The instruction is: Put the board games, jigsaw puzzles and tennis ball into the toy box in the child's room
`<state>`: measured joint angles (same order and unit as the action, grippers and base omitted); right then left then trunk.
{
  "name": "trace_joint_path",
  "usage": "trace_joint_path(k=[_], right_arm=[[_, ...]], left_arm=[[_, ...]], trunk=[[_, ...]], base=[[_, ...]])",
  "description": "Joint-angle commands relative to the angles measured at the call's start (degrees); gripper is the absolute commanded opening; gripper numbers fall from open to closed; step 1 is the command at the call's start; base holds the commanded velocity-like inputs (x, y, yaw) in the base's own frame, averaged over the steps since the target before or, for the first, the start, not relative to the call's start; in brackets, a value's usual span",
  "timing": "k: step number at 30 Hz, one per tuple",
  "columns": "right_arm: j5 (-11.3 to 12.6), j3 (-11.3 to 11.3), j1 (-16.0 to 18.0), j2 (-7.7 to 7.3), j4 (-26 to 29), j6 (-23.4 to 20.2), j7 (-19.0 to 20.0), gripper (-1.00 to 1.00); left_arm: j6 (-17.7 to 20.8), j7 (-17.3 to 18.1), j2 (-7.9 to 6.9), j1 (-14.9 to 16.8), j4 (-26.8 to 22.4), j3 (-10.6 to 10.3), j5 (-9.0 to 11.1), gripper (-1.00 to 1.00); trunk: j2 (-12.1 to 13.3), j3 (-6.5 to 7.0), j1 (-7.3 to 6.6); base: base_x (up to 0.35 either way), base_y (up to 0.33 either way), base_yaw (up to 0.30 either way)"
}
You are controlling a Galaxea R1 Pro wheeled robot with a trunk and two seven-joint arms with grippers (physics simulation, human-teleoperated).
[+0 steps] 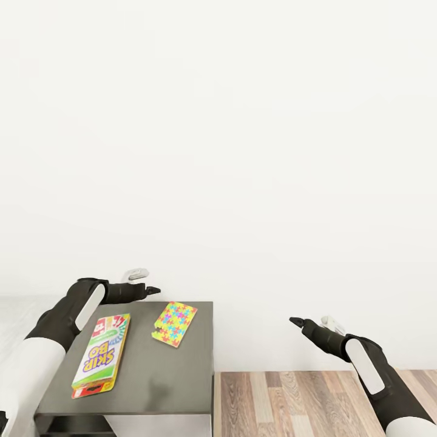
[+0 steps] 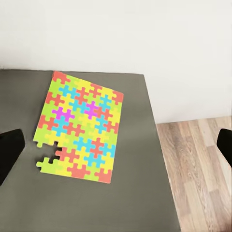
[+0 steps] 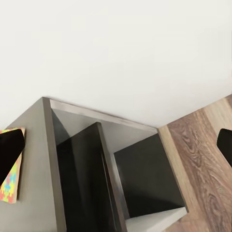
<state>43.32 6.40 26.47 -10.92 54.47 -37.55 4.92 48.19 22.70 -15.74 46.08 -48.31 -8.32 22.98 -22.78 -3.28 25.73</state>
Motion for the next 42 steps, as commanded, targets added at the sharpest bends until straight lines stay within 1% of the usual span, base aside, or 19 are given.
trace_joint_path(k=[1, 9, 16, 20, 23, 25, 26, 28, 31, 32, 33, 34, 37, 39, 40, 41, 42], right_arm=[[-0.2, 0.1, 0.0, 0.02, 0.0, -0.3, 0.3, 1.00], [-0.2, 0.1, 0.0, 0.02, 0.0, -0.3, 0.3, 1.00], [-0.2, 0.1, 0.0, 0.08, 0.0, -0.3, 0.3, 1.00], [-0.2, 0.1, 0.0, 0.08, 0.0, -0.3, 0.3, 1.00], [-0.2, 0.1, 0.0, 0.04, 0.0, -0.3, 0.5, 1.00], [-0.2, 0.1, 0.0, 0.08, 0.0, -0.4, 0.9, 1.00], [-0.2, 0.1, 0.0, 0.08, 0.0, -0.4, 0.9, 1.00], [-0.2, 0.2, 0.1, 0.10, 0.0, -1.1, 1.1, 1.00], [-0.2, 0.2, 0.1, 0.13, 0.1, -2.0, 1.2, 1.00], [-0.2, 0.3, 0.1, 0.15, 0.2, -2.2, 1.2, 1.00], [-0.2, 0.3, 0.1, 0.16, 0.3, -2.3, 1.2, 1.00], [-0.2, 0.3, 0.1, 0.17, 0.4, -2.5, 1.4, 1.00], [-0.2, 0.3, 0.1, 0.20, 0.5, -2.7, 2.3, 1.00], [-0.2, 0.3, 0.1, 0.20, 0.6, -2.7, 3.7, 1.00], [-0.2, 0.3, 0.1, 0.16, 0.6, -2.8, 5.0, 1.00], [-0.2, 0.3, 0.1, 0.13, 0.6, -2.8, 5.7, 1.00], [-0.2, 0.3, 0.0, 0.09, 0.6, -2.8, 7.3, 1.00]], left_arm=[[0.2, -0.4, -0.01, 0.1, 0.0, -0.1, 0.0, 1.00], [0.0, -3.7, 0.62, 0.1, 0.0, -0.2, -0.1, 1.00], [0.0, -4.1, 1.34, 0.1, 0.3, -0.2, -0.1, 1.00], [-0.8, -4.8, 1.56, 0.1, 1.5, -0.1, -0.3, 1.00], [-2.0, -7.4, 2.77, 0.2, 3.3, -0.1, -0.6, 1.00], [-2.4, -10.6, 3.91, 0.3, 4.2, -0.1, -0.7, 1.00], [-2.5, -11.4, 4.10, 0.4, 4.4, -0.1, -0.7, 1.00], [-2.7, -14.3, 4.62, 0.6, 4.7, 0.0, -0.7, 1.00], [-2.8, -15.8, 5.39, 0.8, 4.8, 0.0, -0.8, 1.00], [-2.8, -16.3, 6.04, 0.8, 4.8, 0.0, -0.8, 1.00], [-2.9, -16.5, 6.34, 0.9, 4.8, 0.0, -0.8, 1.00], [-3.4, -16.9, 6.82, 1.0, 4.9, 0.0, -0.9, 1.00], [-5.3, -18.0, 7.50, 1.3, 4.9, 0.0, -1.4, 1.00], [-6.6, -19.1, 8.47, 1.5, 4.9, 0.0, -1.8, 1.00], [-7.1, -20.0, 9.47, 1.6, 4.9, 0.0, -2.0, 1.00], [-7.3, -20.4, 9.98, 1.7, 4.9, 0.0, -2.2, 1.00], [-7.6, -21.3, 10.89, 1.7, 4.9, 0.0, -2.6, 1.00]], trunk=[[-0.1, -0.18, 0.05], [-0.1, -0.74, 0.05], [-0.1, -1.31, 0.05], [-0.1, -1.64, 0.05], [-0.1, -1.89, 0.05], [-0.1, -2.06, 0.05], [-0.1, -2.14, 0.05], [-0.1, -2.31, 0.05], [-0.1, -2.56, 0.05], [-0.1, -2.64, 0.05], [-0.1, -2.73, 0.05], [-0.1, -2.81, 0.05], [-0.1, -3.07, 0.05], [-0.1, -3.24, 0.05], [-0.1, -3.32, 0.05], [-0.1, -3.41, 0.05], [-0.1, -3.49, 0.05]], base=[[0.125, 0.009, 0.000], [0.057, 0.003, 0.000], [0.005, 0.000, 0.000], [0.000, 0.000, 0.000], [0.000, 0.000, 0.000], [0.000, 0.000, 0.000], [0.000, 0.000, 0.000], [0.000, 0.000, 0.000], [0.000, 0.000, 0.000], [0.000, 0.000, 0.000], [0.000, 0.000, 0.000], [0.000, 0.000, 0.000], [0.000, 0.000, 0.000], [0.000, 0.000, 0.000], [0.000, 0.000, 0.000], [0.000, 0.000, 0.000], [0.000, 0.000, 0.000]])
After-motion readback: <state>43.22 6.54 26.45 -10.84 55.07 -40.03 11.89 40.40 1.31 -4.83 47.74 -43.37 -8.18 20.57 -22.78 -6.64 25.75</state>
